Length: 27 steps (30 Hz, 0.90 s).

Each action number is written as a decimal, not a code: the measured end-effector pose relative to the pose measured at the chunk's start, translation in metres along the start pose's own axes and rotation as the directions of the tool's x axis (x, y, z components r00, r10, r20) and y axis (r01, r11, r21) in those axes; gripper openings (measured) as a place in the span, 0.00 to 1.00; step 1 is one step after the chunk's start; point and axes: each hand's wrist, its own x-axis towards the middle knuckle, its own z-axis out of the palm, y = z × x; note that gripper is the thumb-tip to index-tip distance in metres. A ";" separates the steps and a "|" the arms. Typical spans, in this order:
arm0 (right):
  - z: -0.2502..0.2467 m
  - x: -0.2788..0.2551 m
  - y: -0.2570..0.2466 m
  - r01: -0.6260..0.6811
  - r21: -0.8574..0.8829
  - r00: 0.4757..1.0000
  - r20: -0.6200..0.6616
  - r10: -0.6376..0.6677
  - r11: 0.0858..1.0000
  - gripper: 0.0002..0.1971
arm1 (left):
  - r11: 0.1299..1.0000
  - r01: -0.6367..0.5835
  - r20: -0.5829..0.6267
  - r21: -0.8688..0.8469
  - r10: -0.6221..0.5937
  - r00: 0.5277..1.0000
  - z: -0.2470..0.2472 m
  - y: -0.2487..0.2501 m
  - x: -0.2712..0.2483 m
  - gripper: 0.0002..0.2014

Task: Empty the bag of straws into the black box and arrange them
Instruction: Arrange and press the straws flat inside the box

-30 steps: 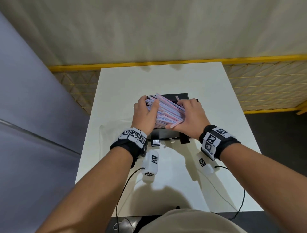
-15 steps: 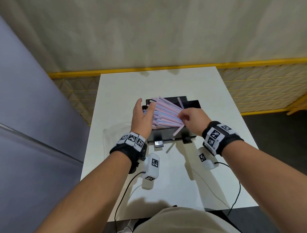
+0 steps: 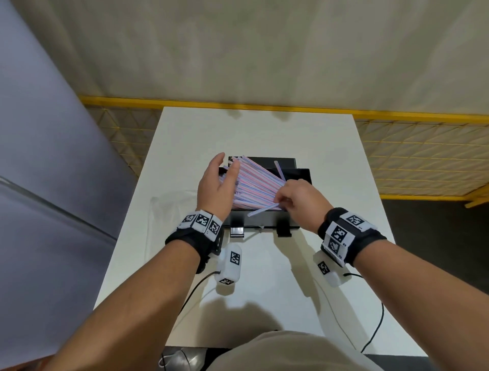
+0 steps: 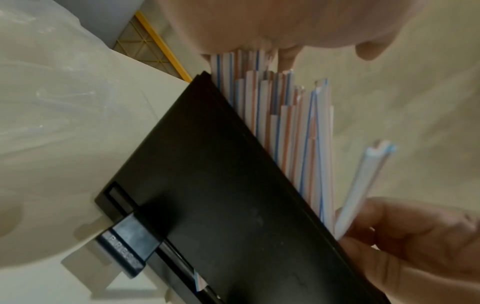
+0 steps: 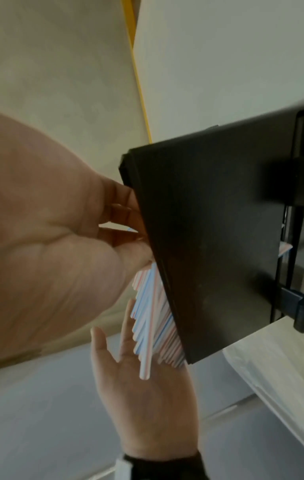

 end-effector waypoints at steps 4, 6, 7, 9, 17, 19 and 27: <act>-0.002 -0.001 0.006 -0.006 0.084 0.998 -0.059 0.011 0.996 0.05 | 0.991 -0.010 -0.149 -0.131 -0.010 0.989 -0.002 0.005 -0.004 0.34; -0.006 -0.002 0.002 -0.009 0.191 0.989 -0.140 0.036 0.982 0.03 | 0.987 0.089 -0.170 -0.135 -0.111 0.979 -0.003 0.005 -0.003 0.30; -0.008 0.000 -0.002 -0.004 0.232 0.981 -0.186 0.048 0.973 0.03 | 0.982 0.146 -0.129 -0.118 -0.161 0.979 -0.004 0.003 -0.003 0.32; -0.011 0.005 -0.009 0.010 0.274 0.965 -0.255 0.062 0.962 0.05 | 0.984 0.176 0.001 -0.024 -0.176 0.984 -0.004 -0.002 -0.007 0.46; 0.001 0.011 -0.012 -0.100 0.206 0.979 -0.155 0.134 0.973 0.04 | 0.972 0.235 0.052 -0.008 -0.235 0.971 -0.006 0.002 -0.008 0.54; 0.002 0.001 -0.015 -0.083 0.241 0.978 -0.167 0.125 0.967 0.04 | 0.978 0.211 0.008 -0.007 -0.211 0.978 -0.006 0.003 -0.009 0.43; 0.020 -0.027 -0.009 -0.125 0.094 0.992 -0.004 0.126 0.988 0.28 | 0.994 0.099 0.056 0.045 -0.101 0.993 0.003 0.003 -0.012 0.34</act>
